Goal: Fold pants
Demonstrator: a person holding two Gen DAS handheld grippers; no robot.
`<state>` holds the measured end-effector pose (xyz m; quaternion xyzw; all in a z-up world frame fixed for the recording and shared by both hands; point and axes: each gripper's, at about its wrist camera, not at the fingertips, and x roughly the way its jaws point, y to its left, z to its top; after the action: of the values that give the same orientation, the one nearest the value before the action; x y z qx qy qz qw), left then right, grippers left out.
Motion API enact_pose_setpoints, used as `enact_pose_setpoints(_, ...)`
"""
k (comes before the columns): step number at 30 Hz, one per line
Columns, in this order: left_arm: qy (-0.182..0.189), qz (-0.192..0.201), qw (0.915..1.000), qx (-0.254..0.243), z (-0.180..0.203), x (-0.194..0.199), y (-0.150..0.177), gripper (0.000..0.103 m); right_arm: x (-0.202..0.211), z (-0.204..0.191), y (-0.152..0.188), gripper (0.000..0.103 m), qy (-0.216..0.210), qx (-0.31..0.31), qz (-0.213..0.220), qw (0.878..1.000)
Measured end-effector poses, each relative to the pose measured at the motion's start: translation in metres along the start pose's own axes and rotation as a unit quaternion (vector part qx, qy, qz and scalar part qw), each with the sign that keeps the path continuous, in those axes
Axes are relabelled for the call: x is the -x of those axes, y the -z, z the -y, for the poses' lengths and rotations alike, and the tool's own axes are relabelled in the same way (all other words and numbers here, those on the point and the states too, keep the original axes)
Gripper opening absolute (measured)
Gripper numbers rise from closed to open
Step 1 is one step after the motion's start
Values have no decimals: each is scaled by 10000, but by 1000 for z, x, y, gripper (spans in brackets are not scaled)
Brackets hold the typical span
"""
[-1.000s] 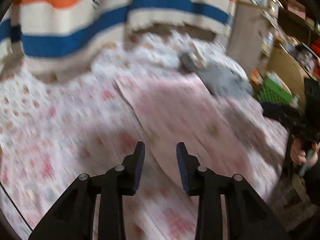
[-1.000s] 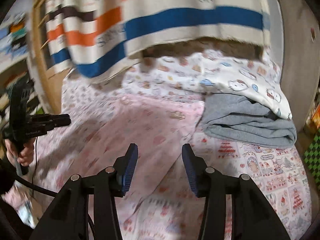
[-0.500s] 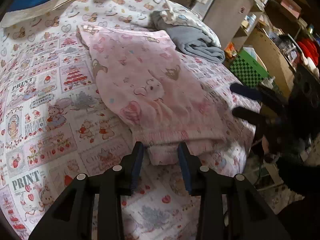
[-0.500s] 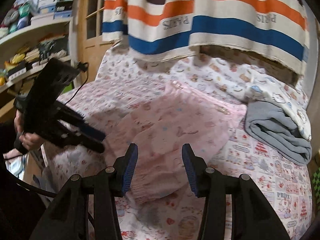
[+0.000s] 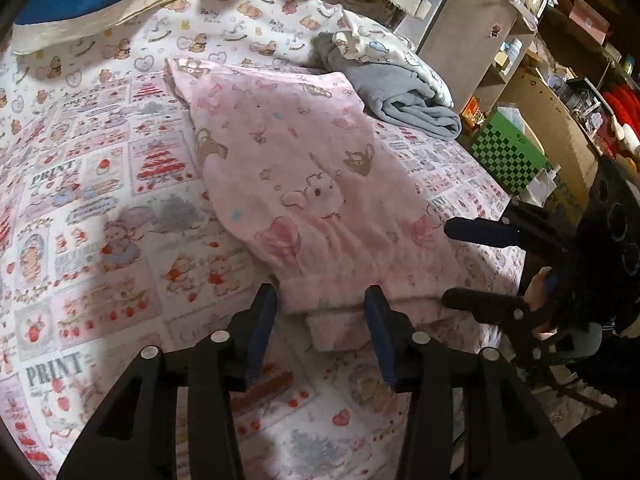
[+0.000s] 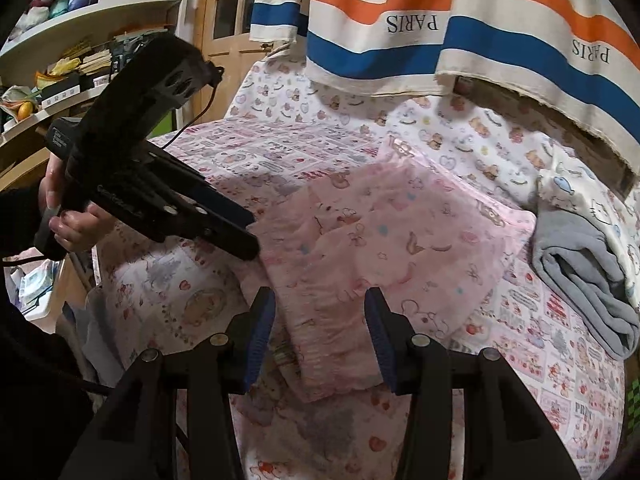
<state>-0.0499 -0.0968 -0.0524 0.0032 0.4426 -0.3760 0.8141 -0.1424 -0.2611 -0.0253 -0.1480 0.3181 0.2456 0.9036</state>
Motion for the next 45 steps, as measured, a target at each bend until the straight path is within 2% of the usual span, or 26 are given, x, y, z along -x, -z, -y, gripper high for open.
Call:
enact_pose_setpoints(1,-52,7,10000,-75,3,-1,-1,16,0,-1,-1,48,-5,33,7,10000)
enact_pose_setpoints(3,-142,80,9997,-194,7,1,-5,10,0,-3,-2,55,-27,179,5,9998)
enact_pose_setpoints(4,-106,102,9997,-177,7,3,-8,9,-1,-4,-2,64,-17,243,13,9997)
enact_pose_setpoints(5,-53,119,9998,-118,7,6,-11,9,-1,-7,-2,67,19,362,59,9993)
enact_pose_setpoints(11,286,219,9988,340,3,17,-37,9,-17,-26,-1,67,112,939,6,9955)
enact_pose_setpoints(17,981,185,9897,1029,-9,22,-55,9,-34,-30,-2,67,870,1011,21,9911)
enact_pose_setpoints(20,993,318,9888,1065,-10,27,-61,9,-41,-31,-2,67,1118,1119,3,9874)
enact_pose_setpoints(21,960,360,9892,1050,-10,28,-62,9,-43,-30,-2,63,1197,1121,1,9865)
enact_pose_setpoints(22,933,393,9896,1018,-10,30,-63,9,-44,-29,-2,49,1223,1097,-40,9864)
enact_pose_setpoints(24,811,425,9917,902,-9,32,-63,9,-47,-23,-3,30,1141,992,-91,9885)
enact_pose_setpoints(26,624,456,9942,748,-8,32,-63,10,-43,-13,-5,25,1007,860,11,9912)
enact_pose_setpoints(29,316,604,9963,516,-8,35,-63,17,-34,7,-14,23,606,576,74,9965)
enact_pose_setpoints(33,-47,903,9957,178,-9,42,-66,40,-22,48,-33,21,124,-54,267,9996)
enact_pose_setpoints(34,-59,947,9954,145,-10,44,-67,46,-21,57,-36,20,46,-170,305,9994)
enact_pose_setpoints(36,82,976,9952,50,-12,44,-71,52,-22,79,-47,20,-162,-409,381,9983)
enact_pose_setpoints(40,343,987,9937,-417,-6,41,-73,66,-31,103,-58,20,-407,-613,334,9967)
enact_pose_setpoints(43,97,886,9923,-856,-2,27,-74,67,-40,117,-64,20,-743,-697,236,9945)
enact_pose_setpoints(45,-79,752,9923,-984,-5,13,-79,67,-43,121,-67,20,-763,-629,238,9948)
